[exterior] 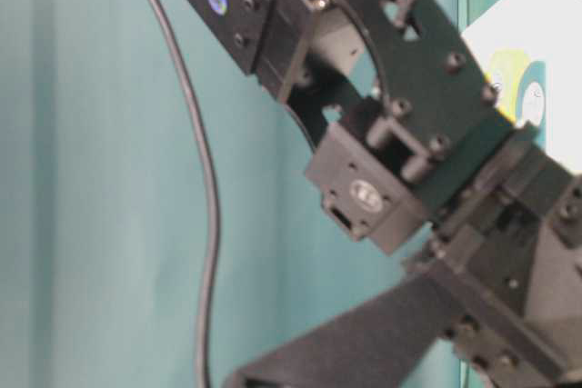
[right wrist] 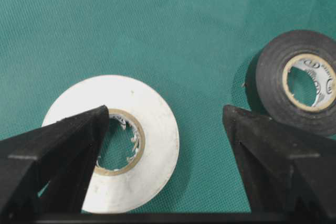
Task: Put the tape into the white case with the right arm.
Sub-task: 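Reach the right gripper down to the white tape roll, then close the right gripper inside the white roll's hole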
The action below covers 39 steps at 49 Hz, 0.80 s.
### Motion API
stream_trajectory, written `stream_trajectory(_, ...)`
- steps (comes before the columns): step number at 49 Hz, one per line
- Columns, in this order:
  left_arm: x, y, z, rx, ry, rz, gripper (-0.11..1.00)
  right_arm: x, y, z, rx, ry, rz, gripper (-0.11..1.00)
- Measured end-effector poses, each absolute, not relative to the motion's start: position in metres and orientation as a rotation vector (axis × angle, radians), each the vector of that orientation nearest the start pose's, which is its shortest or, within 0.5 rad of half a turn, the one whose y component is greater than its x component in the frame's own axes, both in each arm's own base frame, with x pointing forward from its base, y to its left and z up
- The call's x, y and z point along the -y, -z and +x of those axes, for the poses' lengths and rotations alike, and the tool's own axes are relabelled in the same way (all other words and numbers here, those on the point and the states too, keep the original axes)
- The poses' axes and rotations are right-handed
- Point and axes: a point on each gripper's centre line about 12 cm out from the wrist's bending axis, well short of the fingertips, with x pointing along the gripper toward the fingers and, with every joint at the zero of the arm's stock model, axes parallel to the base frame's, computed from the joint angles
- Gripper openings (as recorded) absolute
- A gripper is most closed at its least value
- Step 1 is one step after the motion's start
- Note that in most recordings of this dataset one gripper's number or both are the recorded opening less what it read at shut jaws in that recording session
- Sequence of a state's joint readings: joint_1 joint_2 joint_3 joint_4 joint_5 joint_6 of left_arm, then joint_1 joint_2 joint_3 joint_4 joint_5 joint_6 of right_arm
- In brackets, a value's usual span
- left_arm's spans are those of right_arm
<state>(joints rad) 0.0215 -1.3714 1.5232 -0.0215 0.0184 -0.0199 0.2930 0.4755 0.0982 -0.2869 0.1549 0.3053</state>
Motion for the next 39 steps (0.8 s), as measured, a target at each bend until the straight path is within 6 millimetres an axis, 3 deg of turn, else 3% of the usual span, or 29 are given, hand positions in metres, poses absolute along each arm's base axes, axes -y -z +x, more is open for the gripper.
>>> stream_trajectory(16,-0.002,-0.18,0.131,-0.168,-0.021,-0.043,0.0,-0.144,-0.109,0.509,-0.834,-0.189,-0.129,0.61)
stream_trajectory(39,-0.002,-0.179,0.131,-0.17,-0.02,-0.044,0.0,-0.145,-0.104,0.519,-0.893,-0.159,-0.146,0.61)
